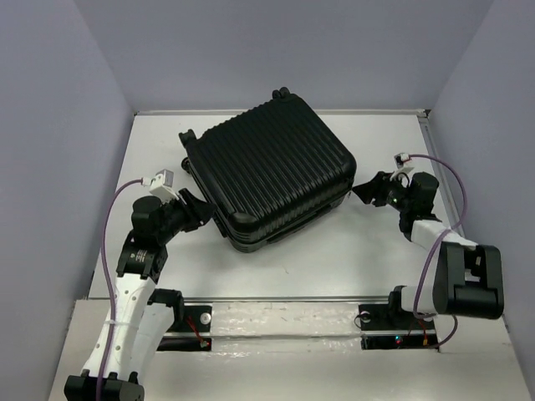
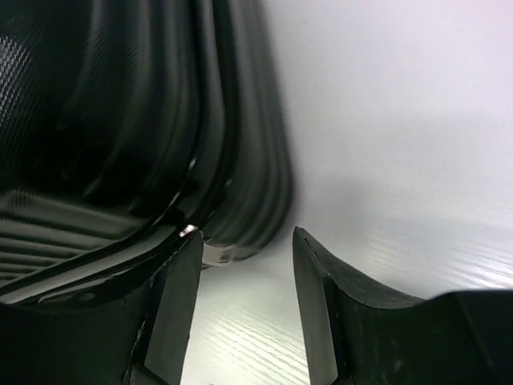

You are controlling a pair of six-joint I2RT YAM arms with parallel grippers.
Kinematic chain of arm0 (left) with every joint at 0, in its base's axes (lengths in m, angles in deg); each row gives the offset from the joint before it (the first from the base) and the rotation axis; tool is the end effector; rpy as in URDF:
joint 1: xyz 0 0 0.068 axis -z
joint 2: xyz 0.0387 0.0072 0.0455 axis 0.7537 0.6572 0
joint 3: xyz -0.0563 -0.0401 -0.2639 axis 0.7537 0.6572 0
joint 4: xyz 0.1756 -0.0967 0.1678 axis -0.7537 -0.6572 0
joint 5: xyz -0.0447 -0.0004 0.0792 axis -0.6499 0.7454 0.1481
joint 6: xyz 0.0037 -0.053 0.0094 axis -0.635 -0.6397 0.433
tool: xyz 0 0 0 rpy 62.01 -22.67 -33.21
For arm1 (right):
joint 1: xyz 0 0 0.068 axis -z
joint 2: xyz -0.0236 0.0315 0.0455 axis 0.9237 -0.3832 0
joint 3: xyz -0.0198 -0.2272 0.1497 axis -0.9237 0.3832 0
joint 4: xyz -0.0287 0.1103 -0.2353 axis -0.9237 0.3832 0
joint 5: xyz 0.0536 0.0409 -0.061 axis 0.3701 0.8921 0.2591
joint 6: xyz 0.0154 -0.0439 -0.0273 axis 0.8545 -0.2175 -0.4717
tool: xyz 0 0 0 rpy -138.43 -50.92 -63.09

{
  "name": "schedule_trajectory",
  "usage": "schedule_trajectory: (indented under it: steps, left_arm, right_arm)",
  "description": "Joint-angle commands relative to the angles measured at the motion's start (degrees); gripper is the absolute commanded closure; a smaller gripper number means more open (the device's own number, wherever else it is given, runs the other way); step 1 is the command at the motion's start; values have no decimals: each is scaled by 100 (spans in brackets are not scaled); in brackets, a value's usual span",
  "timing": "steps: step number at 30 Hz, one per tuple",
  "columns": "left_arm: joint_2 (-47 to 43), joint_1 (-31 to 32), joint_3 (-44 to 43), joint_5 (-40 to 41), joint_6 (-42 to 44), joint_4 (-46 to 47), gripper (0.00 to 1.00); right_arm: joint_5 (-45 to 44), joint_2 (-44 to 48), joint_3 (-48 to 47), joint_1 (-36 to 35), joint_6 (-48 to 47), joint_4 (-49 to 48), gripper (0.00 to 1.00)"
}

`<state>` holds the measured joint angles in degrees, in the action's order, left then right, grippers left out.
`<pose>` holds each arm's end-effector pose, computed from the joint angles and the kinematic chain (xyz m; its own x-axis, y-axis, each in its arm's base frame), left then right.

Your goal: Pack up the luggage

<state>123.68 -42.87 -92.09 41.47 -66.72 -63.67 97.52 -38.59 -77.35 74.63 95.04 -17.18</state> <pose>0.1540 -0.0301 0.2843 -0.4485 -0.4439 -0.7757 0.2716 0.7592 -0.5915 0.2592 -0.0111 0.2061 -0.4401 0.2815 -0.8527 -0.3522 0.8194 0.4523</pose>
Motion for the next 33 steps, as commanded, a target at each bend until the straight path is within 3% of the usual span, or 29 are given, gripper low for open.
schedule_trajectory:
  steps: [1,12,16,31,33]
  left_arm:
    - [-9,20,-154,-363,144,-199,50]
    - [-97,20,-84,-441,101,-183,51]
    - [-105,20,22,-529,-13,-59,51]
    - [-18,99,320,-977,-260,354,55]
    - [26,169,399,-1004,-329,485,55]
  right_arm:
    - [1886,-602,-18,-4,271,-1584,45]
    - [2539,-1430,-54,49,974,-3017,46]
    - [2363,-1536,-150,49,930,-2948,46]
    - [1994,-1721,-124,-3,1405,-3379,93]
    - [1880,-1651,-98,-91,1379,-3300,93]
